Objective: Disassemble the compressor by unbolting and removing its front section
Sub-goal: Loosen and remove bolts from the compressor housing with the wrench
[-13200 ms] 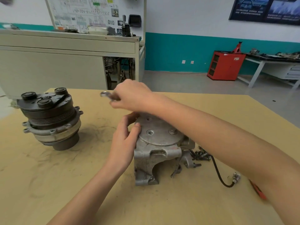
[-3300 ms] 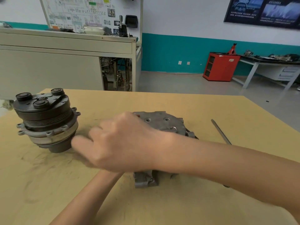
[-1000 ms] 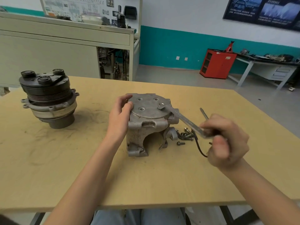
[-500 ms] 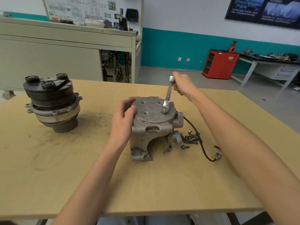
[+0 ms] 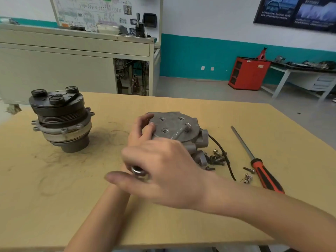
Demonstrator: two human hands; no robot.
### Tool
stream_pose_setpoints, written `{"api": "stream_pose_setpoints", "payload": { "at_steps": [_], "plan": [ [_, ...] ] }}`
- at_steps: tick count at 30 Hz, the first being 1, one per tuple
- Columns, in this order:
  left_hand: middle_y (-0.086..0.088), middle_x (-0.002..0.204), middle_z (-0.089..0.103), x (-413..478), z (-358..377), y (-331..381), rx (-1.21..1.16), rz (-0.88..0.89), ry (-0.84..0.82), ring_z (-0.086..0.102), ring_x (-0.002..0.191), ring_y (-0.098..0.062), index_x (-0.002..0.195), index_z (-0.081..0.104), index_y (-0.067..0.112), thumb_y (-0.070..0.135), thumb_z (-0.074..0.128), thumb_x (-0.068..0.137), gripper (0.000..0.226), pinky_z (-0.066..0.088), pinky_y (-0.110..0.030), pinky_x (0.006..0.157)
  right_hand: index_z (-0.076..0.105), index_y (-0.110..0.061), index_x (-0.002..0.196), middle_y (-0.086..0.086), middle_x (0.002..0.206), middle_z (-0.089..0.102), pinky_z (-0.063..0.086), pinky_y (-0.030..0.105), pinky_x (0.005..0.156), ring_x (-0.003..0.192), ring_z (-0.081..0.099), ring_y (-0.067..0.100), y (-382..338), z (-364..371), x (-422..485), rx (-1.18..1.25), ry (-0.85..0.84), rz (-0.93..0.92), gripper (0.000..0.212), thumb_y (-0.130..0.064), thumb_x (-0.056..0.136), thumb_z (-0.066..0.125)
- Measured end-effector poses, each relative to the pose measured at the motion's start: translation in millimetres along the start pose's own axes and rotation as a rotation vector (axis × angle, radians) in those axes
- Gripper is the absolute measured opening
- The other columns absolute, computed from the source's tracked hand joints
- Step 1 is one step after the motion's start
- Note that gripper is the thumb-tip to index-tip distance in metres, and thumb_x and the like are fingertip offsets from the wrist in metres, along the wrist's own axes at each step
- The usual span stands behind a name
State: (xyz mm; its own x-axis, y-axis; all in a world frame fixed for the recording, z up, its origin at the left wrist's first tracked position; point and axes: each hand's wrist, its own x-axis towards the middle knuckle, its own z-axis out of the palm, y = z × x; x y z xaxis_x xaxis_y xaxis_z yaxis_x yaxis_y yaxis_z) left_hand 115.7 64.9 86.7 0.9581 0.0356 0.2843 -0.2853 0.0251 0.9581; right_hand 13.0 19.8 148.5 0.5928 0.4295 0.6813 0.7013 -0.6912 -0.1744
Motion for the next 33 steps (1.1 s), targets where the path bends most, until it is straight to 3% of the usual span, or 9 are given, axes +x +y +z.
{"api": "stream_pose_setpoints", "payload": {
  "at_steps": [2, 4, 8, 12, 18, 22, 29, 31, 33],
  "plan": [
    [-0.003, 0.116, 0.064, 0, -7, -1, -0.076, -0.043, -0.167, 0.058, 0.11, -0.021, 0.118, 0.059, 0.021, 0.029, 0.05, 0.086, 0.035, 0.046, -0.033, 0.097, 0.04, -0.013, 0.058, 0.0, 0.057, 0.027, 0.032, 0.03, 0.062, 0.06, 0.025, 0.016, 9, -20, -42, 0.086, 0.192, -0.072, 0.04, -0.024, 0.095, 0.049],
    [-0.001, 0.122, 0.06, 3, -10, -2, -0.067, -0.027, -0.182, 0.055, 0.12, -0.022, 0.12, 0.058, 0.024, 0.027, 0.049, 0.091, 0.03, 0.043, -0.047, 0.104, 0.038, -0.012, 0.055, 0.002, 0.053, 0.033, 0.035, 0.033, 0.068, 0.052, 0.034, 0.018, 29, -39, -75, 0.227, 0.33, -0.002, 0.04, -0.017, 0.094, 0.044],
    [0.005, 0.117, 0.059, 5, -8, -1, -0.069, -0.054, -0.162, 0.056, 0.117, -0.021, 0.12, 0.058, 0.025, 0.017, 0.046, 0.099, 0.025, 0.045, -0.049, 0.102, 0.042, -0.017, 0.052, 0.002, 0.048, 0.05, 0.042, 0.033, 0.082, 0.057, 0.055, 0.025, 68, -71, -106, 0.683, 0.495, 0.309, 0.031, -0.01, 0.081, 0.032],
    [0.005, 0.115, 0.059, 4, -8, 1, -0.078, -0.057, -0.163, 0.057, 0.114, -0.021, 0.123, 0.057, 0.022, 0.016, 0.045, 0.1, 0.027, 0.047, -0.044, 0.098, 0.049, -0.021, 0.049, -0.002, 0.043, 0.044, 0.049, 0.023, 0.076, 0.051, 0.05, 0.017, 101, -83, -102, 1.088, 0.652, 0.485, 0.046, -0.015, 0.089, 0.026],
    [0.002, 0.118, 0.059, 4, -8, 2, -0.074, -0.066, -0.161, 0.056, 0.116, -0.022, 0.12, 0.057, 0.025, 0.016, 0.045, 0.1, 0.025, 0.045, -0.049, 0.102, 0.055, -0.016, 0.063, -0.003, 0.042, 0.034, 0.049, 0.031, 0.075, 0.044, 0.04, 0.012, 157, -81, -74, 1.416, 0.856, 0.704, 0.039, -0.028, 0.094, 0.035],
    [0.0, 0.118, 0.059, 4, -7, 3, -0.087, -0.066, -0.169, 0.057, 0.115, -0.022, 0.119, 0.057, 0.026, 0.016, 0.045, 0.1, 0.025, 0.046, -0.048, 0.101, 0.052, -0.014, 0.076, -0.005, 0.041, 0.035, 0.047, 0.027, 0.067, 0.041, 0.041, 0.01, 189, -73, -45, 1.455, 0.83, 0.849, 0.031, -0.026, 0.099, 0.035],
    [0.011, 0.113, 0.059, 5, -8, 0, -0.083, -0.053, -0.172, 0.059, 0.104, -0.006, 0.121, 0.057, 0.026, 0.017, 0.045, 0.1, 0.026, 0.051, -0.027, 0.085, 0.041, -0.014, 0.068, -0.005, 0.04, 0.033, 0.042, 0.026, 0.053, 0.032, 0.036, 0.01, 226, -45, 26, 1.274, 0.579, 1.211, 0.032, -0.02, 0.099, 0.035],
    [0.007, 0.118, 0.059, 5, -9, 0, -0.072, -0.057, -0.168, 0.058, 0.111, -0.013, 0.121, 0.057, 0.027, 0.018, 0.046, 0.1, 0.026, 0.05, -0.036, 0.094, 0.042, -0.012, 0.07, -0.001, 0.046, 0.039, 0.044, 0.027, 0.053, 0.035, 0.04, 0.013, 226, -33, 47, 1.024, 0.444, 1.254, 0.03, -0.018, 0.099, 0.034],
    [0.003, 0.123, 0.058, 4, -9, 0, -0.075, -0.06, -0.17, 0.056, 0.117, -0.018, 0.122, 0.057, 0.026, 0.018, 0.046, 0.1, 0.026, 0.047, -0.044, 0.1, 0.046, -0.01, 0.073, 0.006, 0.061, 0.047, 0.048, 0.03, 0.057, 0.049, 0.047, 0.017, 225, -20, 68, 0.508, 0.254, 1.167, 0.03, -0.017, 0.099, 0.032]
  ]
}}
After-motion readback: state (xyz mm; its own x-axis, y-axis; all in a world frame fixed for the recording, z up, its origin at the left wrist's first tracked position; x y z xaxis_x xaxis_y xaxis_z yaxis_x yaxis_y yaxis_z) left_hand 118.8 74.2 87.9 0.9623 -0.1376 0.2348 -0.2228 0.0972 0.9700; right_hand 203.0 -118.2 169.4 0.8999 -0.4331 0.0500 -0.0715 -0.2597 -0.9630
